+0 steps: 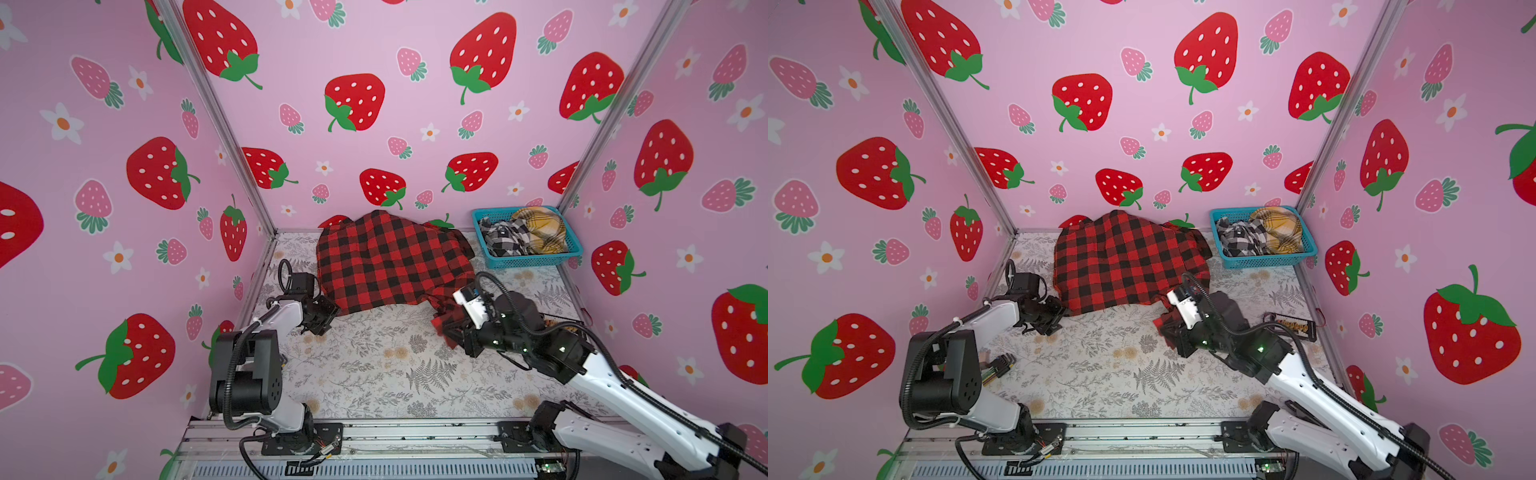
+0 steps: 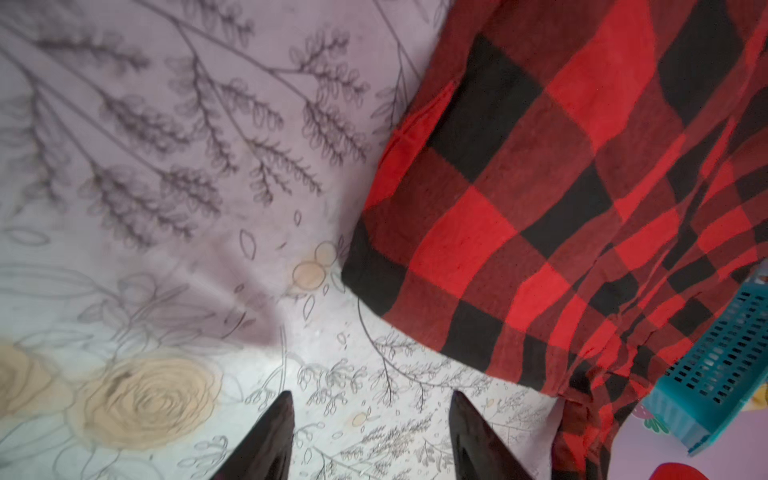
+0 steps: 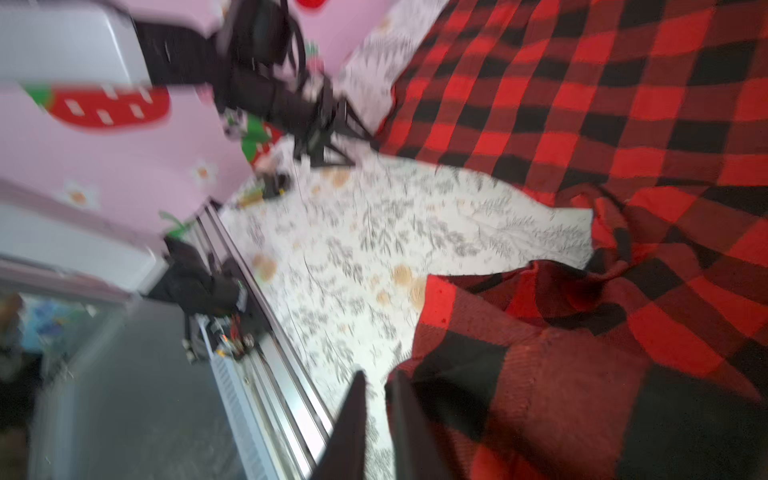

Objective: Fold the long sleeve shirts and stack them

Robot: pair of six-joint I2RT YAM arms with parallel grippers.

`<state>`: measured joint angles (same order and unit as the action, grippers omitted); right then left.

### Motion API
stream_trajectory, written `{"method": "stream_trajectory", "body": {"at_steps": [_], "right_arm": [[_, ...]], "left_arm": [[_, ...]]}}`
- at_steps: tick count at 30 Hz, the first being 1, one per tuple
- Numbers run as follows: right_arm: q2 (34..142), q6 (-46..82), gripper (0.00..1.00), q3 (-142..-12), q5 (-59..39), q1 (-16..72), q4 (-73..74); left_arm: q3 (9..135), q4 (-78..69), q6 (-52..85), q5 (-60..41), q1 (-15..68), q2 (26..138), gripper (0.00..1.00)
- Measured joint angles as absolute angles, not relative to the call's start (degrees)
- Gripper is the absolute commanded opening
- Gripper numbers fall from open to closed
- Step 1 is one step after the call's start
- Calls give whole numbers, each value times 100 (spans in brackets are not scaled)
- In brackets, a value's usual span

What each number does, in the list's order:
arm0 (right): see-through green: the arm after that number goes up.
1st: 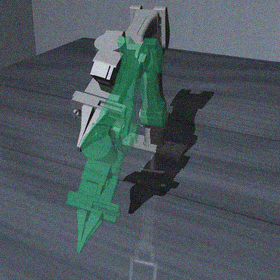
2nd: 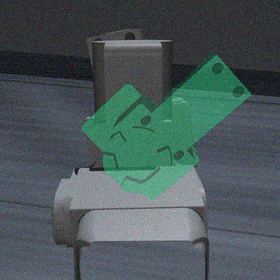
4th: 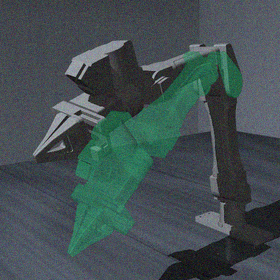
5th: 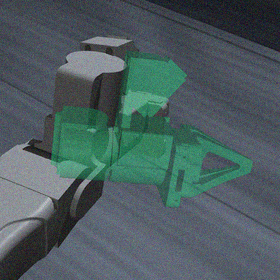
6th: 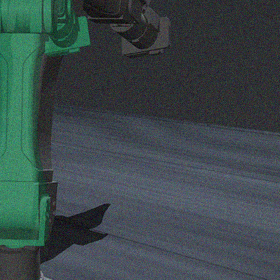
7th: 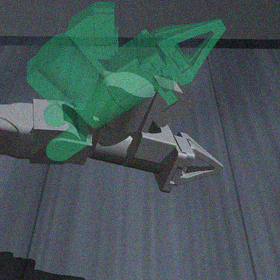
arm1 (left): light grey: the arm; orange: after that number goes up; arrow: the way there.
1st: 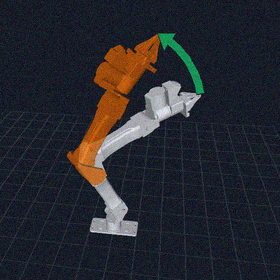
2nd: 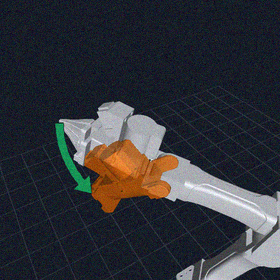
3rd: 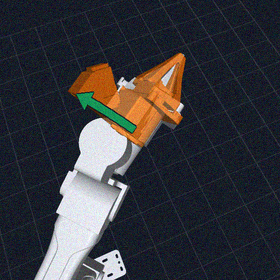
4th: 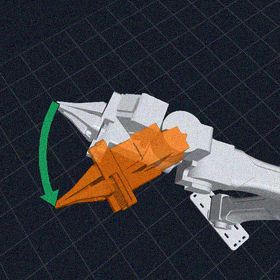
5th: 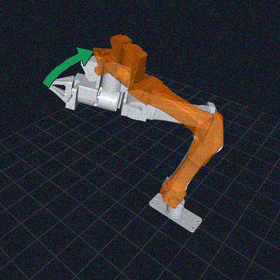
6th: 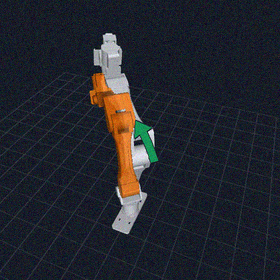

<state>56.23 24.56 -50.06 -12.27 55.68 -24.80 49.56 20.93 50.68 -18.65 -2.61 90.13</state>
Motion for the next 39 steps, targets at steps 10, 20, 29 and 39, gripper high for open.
{"method": "stream_trajectory", "body": {"at_steps": [10, 20, 29, 39], "right_arm": [[6171, 2733, 92, -5133, 860, 6060, -3020], [7745, 2738, 89, -5172, 99, 2147, -2237], [9911, 2508, 74, -5990, -1164, 1302, -976], [10989, 2508, 36, -6274, -1861, 1197, 54]], "left_arm": [[5183, 1925, 5070, -1747, -353, 9498, 72], [5301, 1951, 5078, -1708, -388, 9605, 67], [5411, 2001, 4991, -1717, -392, 9706, 65], [5417, 1990, 4950, -1721, -412, 9723, 64]]}}
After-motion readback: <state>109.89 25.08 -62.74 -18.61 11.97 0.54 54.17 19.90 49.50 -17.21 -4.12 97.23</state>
